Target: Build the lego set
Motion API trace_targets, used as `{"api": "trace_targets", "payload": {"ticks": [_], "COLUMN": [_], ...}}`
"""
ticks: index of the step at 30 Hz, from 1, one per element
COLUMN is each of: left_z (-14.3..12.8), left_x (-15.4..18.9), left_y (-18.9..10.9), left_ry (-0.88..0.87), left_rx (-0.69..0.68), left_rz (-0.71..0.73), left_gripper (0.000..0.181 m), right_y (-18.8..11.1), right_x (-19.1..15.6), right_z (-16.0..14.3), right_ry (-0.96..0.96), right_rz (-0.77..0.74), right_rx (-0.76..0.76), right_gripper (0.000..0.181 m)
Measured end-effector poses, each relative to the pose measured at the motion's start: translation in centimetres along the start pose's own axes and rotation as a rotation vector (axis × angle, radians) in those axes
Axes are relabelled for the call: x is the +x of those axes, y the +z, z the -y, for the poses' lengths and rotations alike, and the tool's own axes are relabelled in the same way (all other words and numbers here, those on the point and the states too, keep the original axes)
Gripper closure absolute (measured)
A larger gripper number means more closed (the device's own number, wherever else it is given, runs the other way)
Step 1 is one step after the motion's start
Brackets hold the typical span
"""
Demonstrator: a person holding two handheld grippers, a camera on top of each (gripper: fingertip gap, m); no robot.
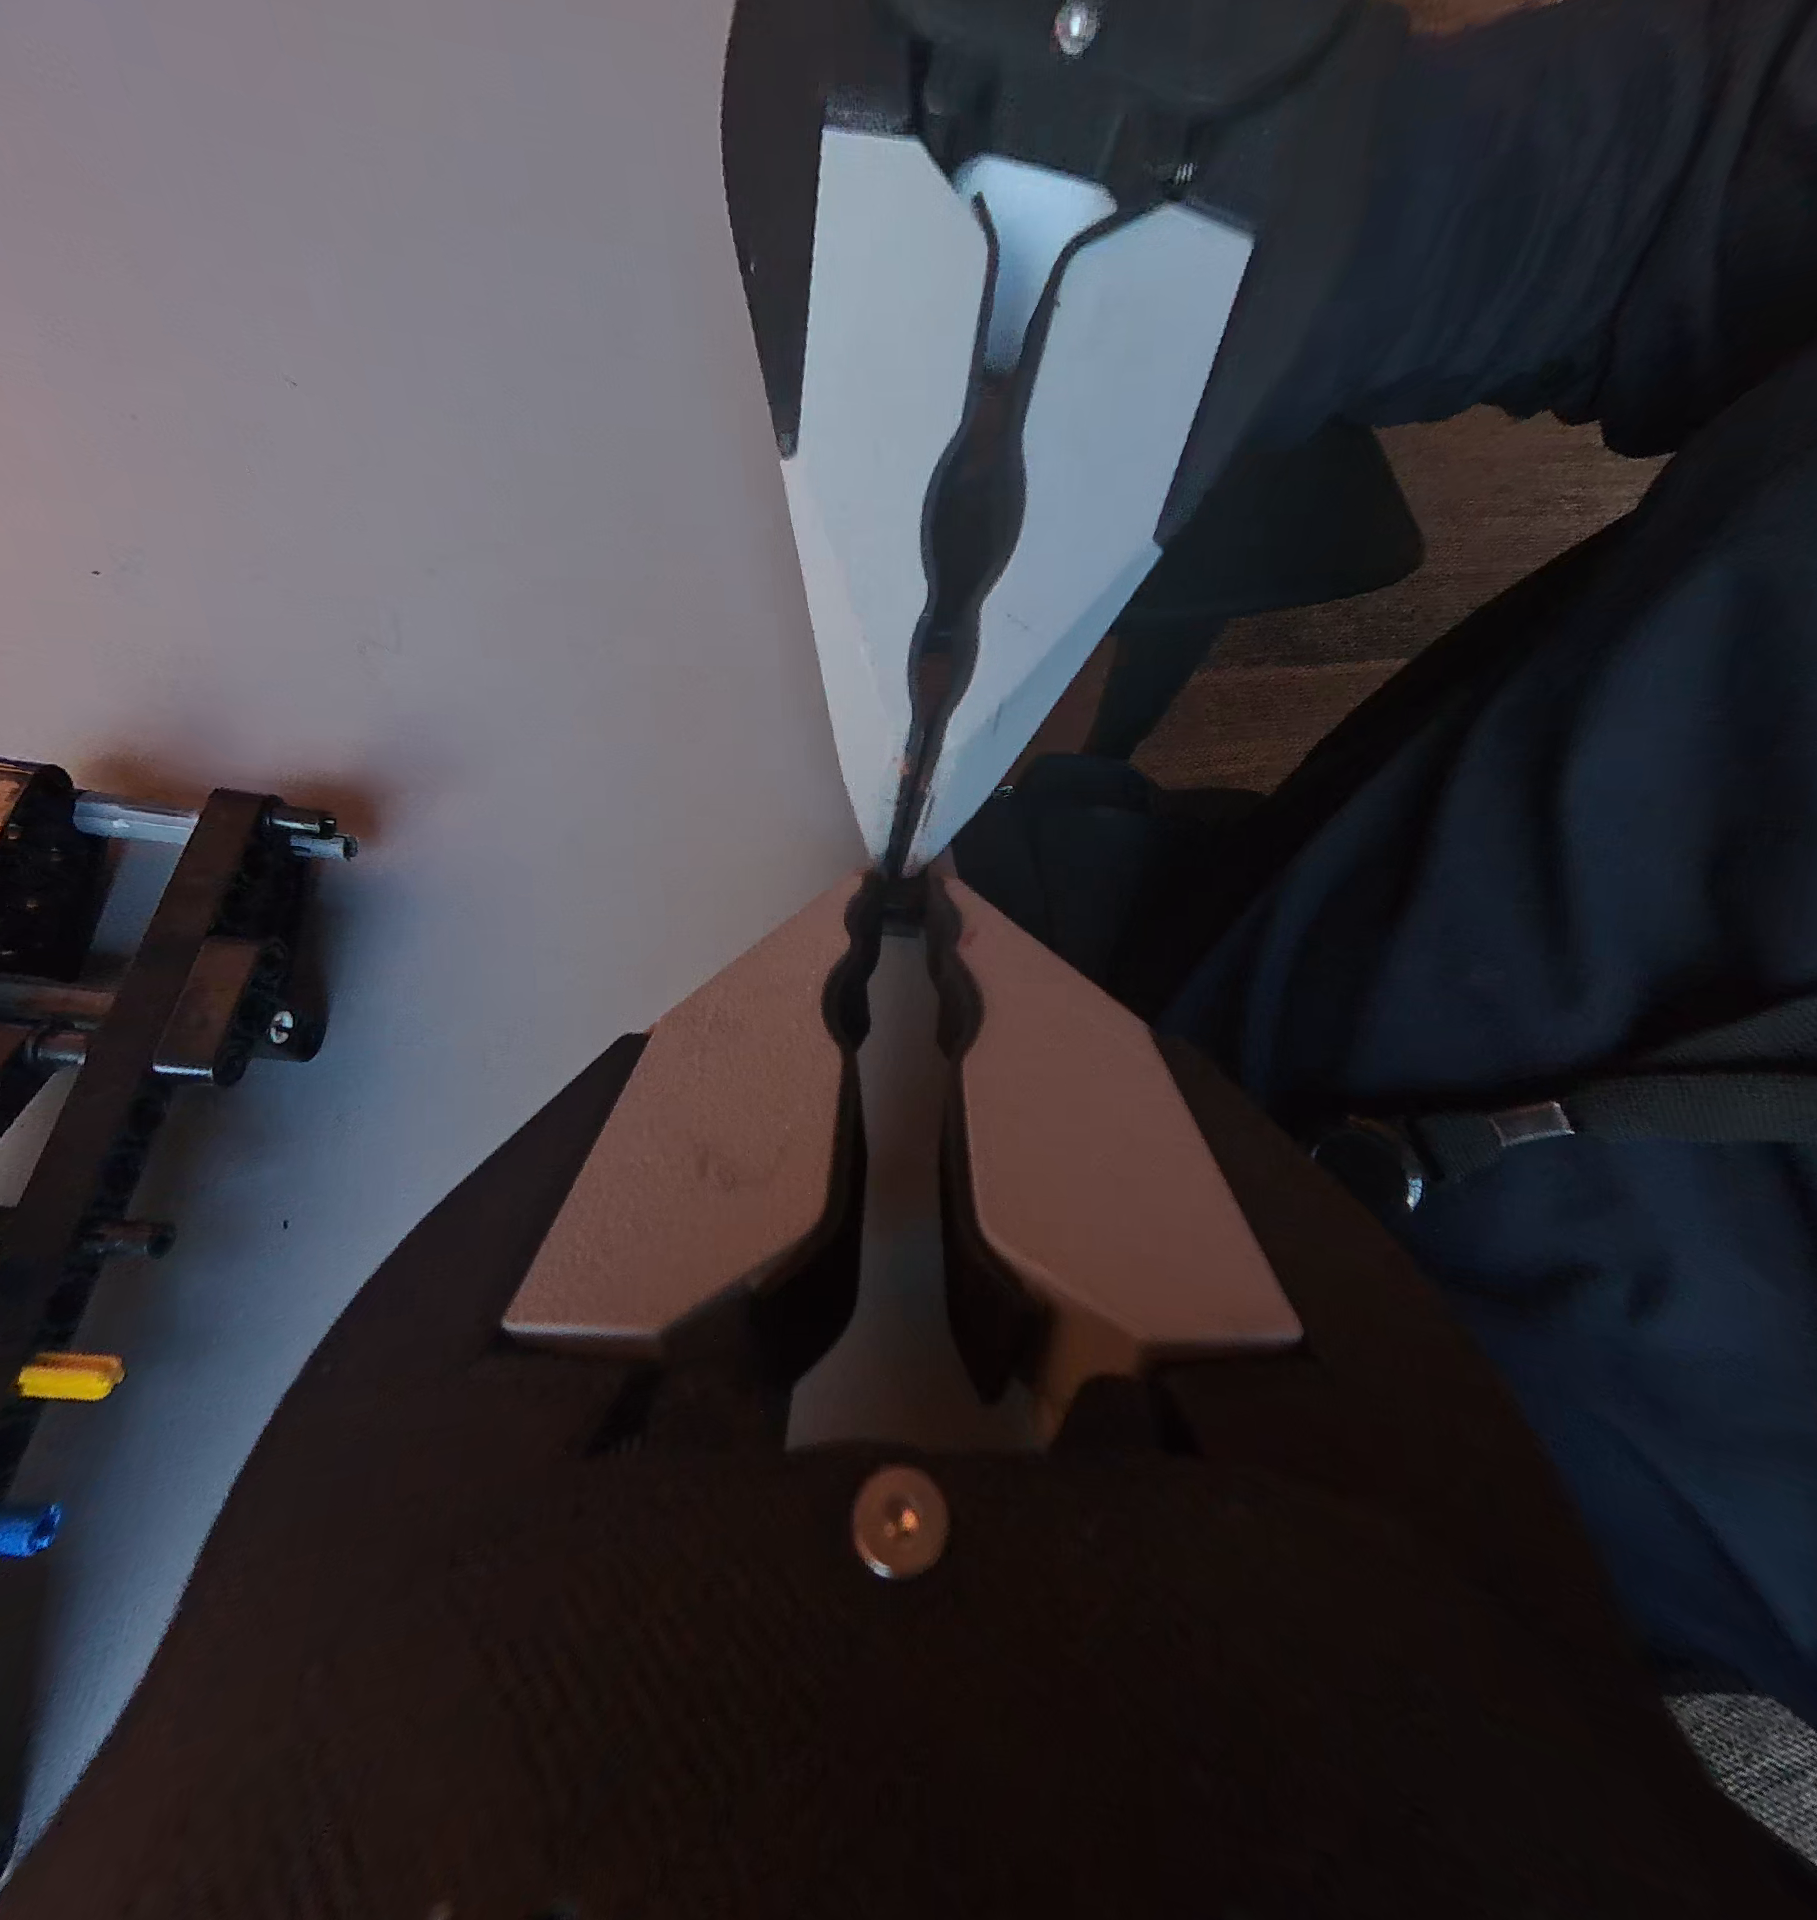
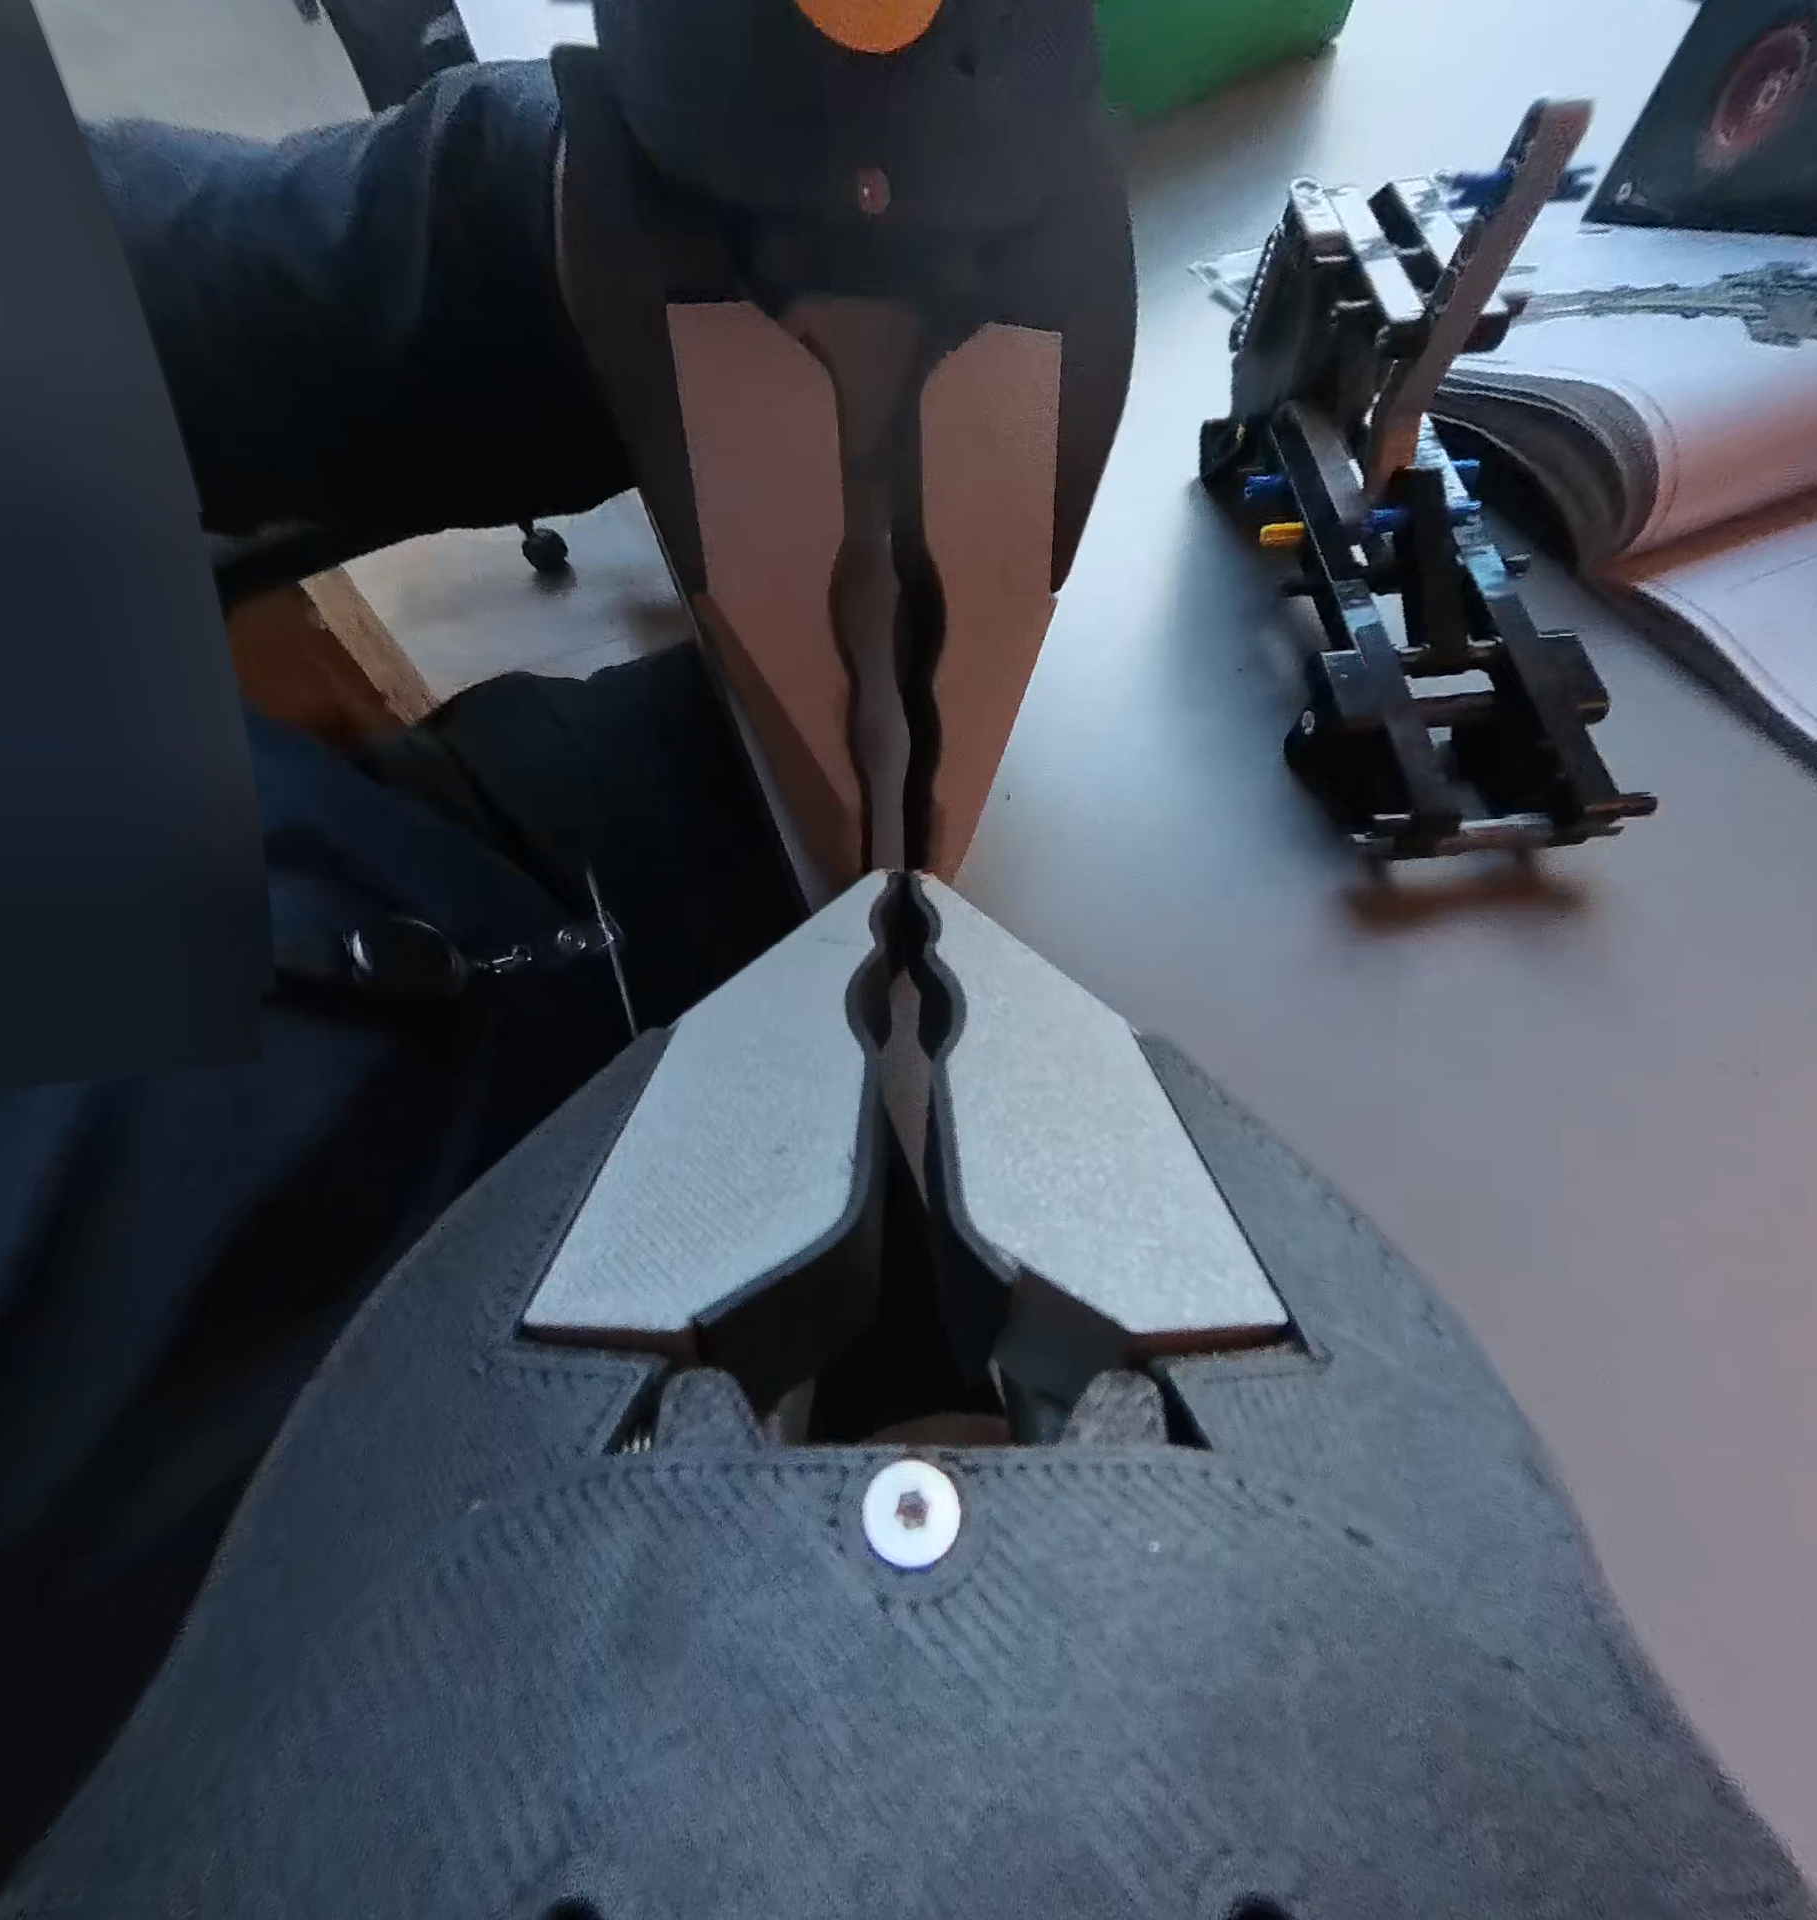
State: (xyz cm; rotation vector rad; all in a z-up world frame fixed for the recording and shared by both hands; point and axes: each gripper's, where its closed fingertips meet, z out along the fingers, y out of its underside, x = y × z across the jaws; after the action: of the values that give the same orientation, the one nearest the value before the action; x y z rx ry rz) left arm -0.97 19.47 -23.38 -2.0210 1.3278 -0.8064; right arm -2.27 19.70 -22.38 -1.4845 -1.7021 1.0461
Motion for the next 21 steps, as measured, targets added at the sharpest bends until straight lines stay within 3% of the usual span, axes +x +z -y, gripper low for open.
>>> {"api": "trace_targets", "payload": {"ticks": [4, 7, 9, 13, 18, 21], "left_z": [0.0, 0.0, 0.0, 0.0, 0.0, 1.1], "left_x": [0.0, 0.1, 0.0, -0.1, -0.5, -1.0], "left_y": [0.0, 0.0, 0.0, 0.0, -0.2, -1.4], "left_ry": [-0.003, 0.0, -0.001, -0.002, -0.024, -0.111], "left_rx": [0.001, 0.0, 0.002, 0.003, 0.012, 0.114], "left_rz": [-0.002, -0.009, -0.005, 0.002, 0.012, -0.024], "left_gripper": [0.176, 0.176, 0.176, 0.176, 0.176, 0.177], "right_y": [-1.0, -0.1, -0.4, -2.0, -2.5, -2.6], "right_x": [-0.1, 0.5, 0.5, 1.1, 1.6, 1.5], "right_z": [2.0, -0.6, -0.3, 2.7, 2.0, 2.0], "right_ry": [0.01, -0.007, -0.017, 0.011, 0.024, 0.045], "right_rz": [0.012, -0.029, -0.035, -0.059, -0.075, -0.057], "right_rx": [0.104, -0.014, -0.01, 0.148, 0.152, 0.175], "right_gripper": [0.181, 0.181, 0.181, 0.181, 0.181, 0.181]}}
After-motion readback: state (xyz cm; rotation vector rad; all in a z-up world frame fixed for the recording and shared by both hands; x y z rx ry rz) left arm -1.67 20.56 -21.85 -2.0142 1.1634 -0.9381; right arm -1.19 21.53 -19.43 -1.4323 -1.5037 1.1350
